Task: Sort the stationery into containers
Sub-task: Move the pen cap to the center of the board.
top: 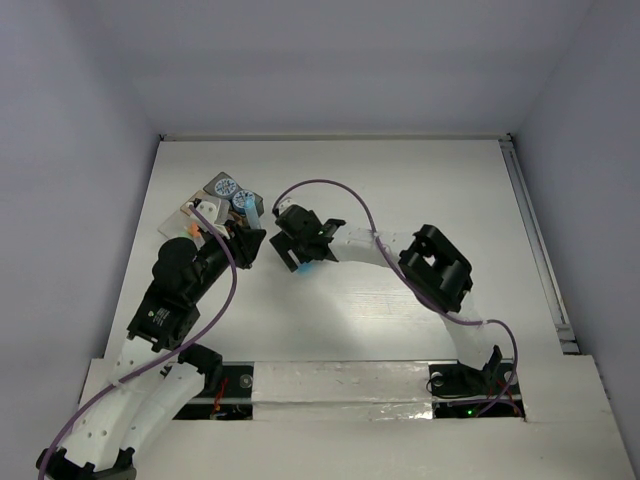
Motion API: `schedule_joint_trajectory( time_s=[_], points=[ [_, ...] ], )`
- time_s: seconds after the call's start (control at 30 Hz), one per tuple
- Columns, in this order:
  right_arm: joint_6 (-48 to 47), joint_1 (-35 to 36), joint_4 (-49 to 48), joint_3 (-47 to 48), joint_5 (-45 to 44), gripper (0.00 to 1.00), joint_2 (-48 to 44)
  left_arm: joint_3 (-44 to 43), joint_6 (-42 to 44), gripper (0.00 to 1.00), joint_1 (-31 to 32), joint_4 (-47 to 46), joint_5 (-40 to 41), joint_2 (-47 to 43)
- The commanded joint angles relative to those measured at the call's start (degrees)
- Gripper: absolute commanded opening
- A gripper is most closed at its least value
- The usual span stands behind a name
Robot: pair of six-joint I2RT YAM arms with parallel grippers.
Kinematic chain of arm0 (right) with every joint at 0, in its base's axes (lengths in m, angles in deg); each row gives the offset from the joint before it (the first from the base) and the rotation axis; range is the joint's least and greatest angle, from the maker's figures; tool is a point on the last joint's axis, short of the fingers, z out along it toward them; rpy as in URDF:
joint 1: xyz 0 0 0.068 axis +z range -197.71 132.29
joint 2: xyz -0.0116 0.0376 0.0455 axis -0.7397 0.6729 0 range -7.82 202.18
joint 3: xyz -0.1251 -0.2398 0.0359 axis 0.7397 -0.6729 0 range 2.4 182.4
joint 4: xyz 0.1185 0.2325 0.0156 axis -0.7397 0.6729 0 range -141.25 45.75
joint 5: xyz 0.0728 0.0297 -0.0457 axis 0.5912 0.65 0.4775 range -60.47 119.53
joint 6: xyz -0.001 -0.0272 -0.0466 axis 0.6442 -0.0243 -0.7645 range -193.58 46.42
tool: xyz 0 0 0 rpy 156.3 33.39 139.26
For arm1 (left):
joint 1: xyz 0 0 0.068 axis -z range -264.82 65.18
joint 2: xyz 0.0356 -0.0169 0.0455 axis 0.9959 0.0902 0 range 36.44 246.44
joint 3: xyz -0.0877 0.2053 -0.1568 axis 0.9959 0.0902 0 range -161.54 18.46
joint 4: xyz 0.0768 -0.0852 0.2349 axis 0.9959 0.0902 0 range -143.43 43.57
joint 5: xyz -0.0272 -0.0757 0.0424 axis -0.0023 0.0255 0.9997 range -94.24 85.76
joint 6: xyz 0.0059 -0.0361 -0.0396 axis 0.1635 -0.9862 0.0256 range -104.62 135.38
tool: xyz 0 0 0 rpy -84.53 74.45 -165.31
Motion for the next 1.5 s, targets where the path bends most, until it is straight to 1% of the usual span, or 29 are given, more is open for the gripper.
schedule_joint_trajectory(
  time_s=[0.0,0.13,0.57,0.7,0.77,0.9,0.97,1.03,1.07,1.13,1.17,1.23,1.27,1.33,1.47],
  points=[
    [1.0,0.4,-0.7,-2.2,-1.3,0.91,-2.8,-1.9,0.2,0.00,0.1,-2.8,-1.0,0.0],
    [0.9,0.9,-1.0,-5.6,-0.3,0.91,-6.0,-1.9,0.1,0.00,0.1,-2.9,-1.0,0.2],
    [0.9,2.0,-0.6,-12.2,2.8,0.92,-11.1,-1.9,0.0,0.00,0.1,-2.8,-1.4,0.4],
    [1.2,2.0,0.2,-13.2,2.9,0.91,-12.5,-1.9,0.0,0.00,0.1,-3.0,-1.5,0.3],
    [1.5,2.0,-0.3,-14.1,3.0,0.89,-15.4,-1.9,-0.1,0.00,0.1,-3.0,-1.5,0.5],
    [1.5,2.0,0.8,-13.4,2.8,0.89,-15.4,-1.9,0.0,0.00,0.1,-2.9,-1.6,0.5],
    [1.9,2.0,1.1,-13.4,3.5,0.87,-15.8,-1.9,0.0,0.00,0.1,-2.9,-1.6,0.5],
    [2.9,2.0,0.2,-14.6,5.9,0.84,-17.0,-1.9,0.0,0.00,0.1,-2.9,-1.6,0.5],
    [4.3,2.0,-1.8,-15.1,9.3,0.83,-18.6,-1.9,-0.1,0.00,0.1,-3.0,-1.6,0.6],
    [6.5,2.0,-4.1,-16.8,13.1,0.80,-19.9,-1.9,-0.1,0.00,0.1,-3.0,-1.7,0.6],
    [7.5,2.0,-6.6,-17.2,16.8,0.78,-20.3,-1.9,-0.1,0.00,0.1,-3.0,-1.7,0.5],
    [10.7,2.0,-8.6,-18.7,21.3,0.75,-20.5,-1.9,-0.1,0.00,0.1,-2.9,-1.7,0.5],
    [12.4,2.0,-11.2,-19.5,24.3,0.74,-20.6,-1.9,-0.1,0.00,0.1,-2.9,-1.7,0.4],
    [13.7,2.0,-13.1,-20.8,26.3,0.72,-20.2,-1.9,-0.2,0.00,0.1,-2.9,-1.7,0.3],
    [14.4,2.0,-13.0,-21.2,27.7,0.74,-17.7,-1.9,-0.1,0.00,0.1,-2.9,-1.6,0.1]
  ],
)
